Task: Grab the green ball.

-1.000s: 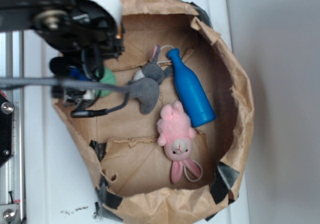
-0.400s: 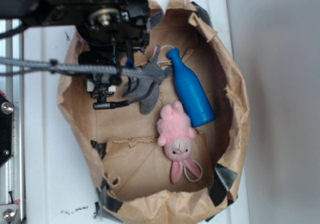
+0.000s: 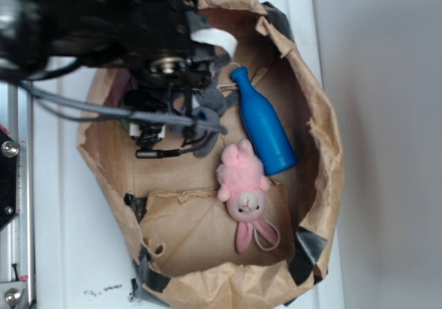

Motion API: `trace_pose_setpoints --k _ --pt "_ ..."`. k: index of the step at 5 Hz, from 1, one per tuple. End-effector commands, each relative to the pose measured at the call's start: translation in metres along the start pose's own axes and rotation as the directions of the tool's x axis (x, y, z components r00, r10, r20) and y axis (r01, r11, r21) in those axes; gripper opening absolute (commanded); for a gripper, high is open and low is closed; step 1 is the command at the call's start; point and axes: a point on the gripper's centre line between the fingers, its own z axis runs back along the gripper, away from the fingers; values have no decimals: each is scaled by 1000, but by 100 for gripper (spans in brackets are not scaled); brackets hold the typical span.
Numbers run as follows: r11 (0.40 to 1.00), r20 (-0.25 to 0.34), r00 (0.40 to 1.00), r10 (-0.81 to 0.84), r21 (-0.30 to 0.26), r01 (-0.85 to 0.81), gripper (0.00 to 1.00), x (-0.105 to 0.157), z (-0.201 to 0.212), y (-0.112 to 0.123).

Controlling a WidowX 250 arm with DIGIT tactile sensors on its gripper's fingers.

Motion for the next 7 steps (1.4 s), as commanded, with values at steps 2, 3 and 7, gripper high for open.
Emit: trace_pose_setpoints --k 2,3,7 --pt "993 38 999 -2 -117 6 100 8 16 -16" --pt "992 21 1000 -11 -123 13 100 7 15 -20" --pt "988 -18 1000 -5 -153 2 100 11 -14 -36"
